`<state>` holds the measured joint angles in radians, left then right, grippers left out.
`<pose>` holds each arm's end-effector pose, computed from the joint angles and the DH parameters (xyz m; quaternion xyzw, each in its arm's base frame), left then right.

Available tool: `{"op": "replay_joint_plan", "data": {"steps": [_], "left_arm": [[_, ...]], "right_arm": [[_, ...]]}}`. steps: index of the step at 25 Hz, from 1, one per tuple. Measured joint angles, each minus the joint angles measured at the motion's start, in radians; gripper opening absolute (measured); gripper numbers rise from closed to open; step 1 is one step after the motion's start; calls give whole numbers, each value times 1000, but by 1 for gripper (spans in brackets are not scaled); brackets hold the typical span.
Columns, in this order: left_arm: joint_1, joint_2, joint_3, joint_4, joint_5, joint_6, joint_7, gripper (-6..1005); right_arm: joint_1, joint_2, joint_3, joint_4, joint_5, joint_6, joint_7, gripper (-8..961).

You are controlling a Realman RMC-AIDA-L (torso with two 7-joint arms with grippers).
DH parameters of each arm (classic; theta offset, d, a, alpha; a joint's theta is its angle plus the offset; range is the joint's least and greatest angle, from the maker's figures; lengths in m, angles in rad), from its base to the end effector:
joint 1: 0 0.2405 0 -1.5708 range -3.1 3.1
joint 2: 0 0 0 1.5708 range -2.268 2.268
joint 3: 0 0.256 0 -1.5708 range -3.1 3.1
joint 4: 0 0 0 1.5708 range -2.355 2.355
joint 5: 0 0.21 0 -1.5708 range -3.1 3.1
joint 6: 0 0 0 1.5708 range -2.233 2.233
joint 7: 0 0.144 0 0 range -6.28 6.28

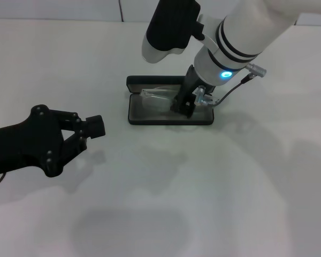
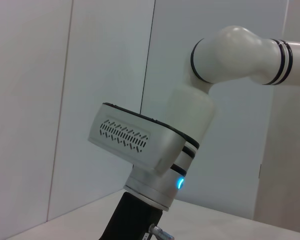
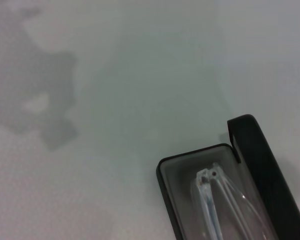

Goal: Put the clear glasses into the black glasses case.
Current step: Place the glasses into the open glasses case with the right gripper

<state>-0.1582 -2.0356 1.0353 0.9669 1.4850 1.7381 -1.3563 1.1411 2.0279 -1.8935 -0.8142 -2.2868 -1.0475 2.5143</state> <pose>-0.2596 0.2539 0.0471 -0.9184 -0.1330 -0.3488 0.1310 0.0640 0.4069 -0.1066 -0.9674 0.0725 -0.1857 0.1560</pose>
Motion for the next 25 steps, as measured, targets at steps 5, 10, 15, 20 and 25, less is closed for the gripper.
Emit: {"op": "replay_joint_plan", "data": {"steps": [5, 10, 15, 20, 25], "left_arm": [[-1, 0, 0, -1, 0, 0, 0, 60], [-2, -1, 0, -1, 0, 0, 0, 60], [-1, -2, 0, -1, 1, 0, 0, 60], [-1, -2, 0, -1, 2, 0, 0, 60], [-1, -3, 0, -1, 2, 0, 0, 60]], "right_arm": [[-2, 0, 1, 1, 0, 4, 0, 106], [-4, 0, 2, 2, 10, 11, -1, 105], [-5, 0, 1, 3, 29, 13, -2, 105], [-5, 0, 6, 11, 39, 7, 3, 106], [-4, 0, 9, 14, 42, 6, 10, 107]]}}
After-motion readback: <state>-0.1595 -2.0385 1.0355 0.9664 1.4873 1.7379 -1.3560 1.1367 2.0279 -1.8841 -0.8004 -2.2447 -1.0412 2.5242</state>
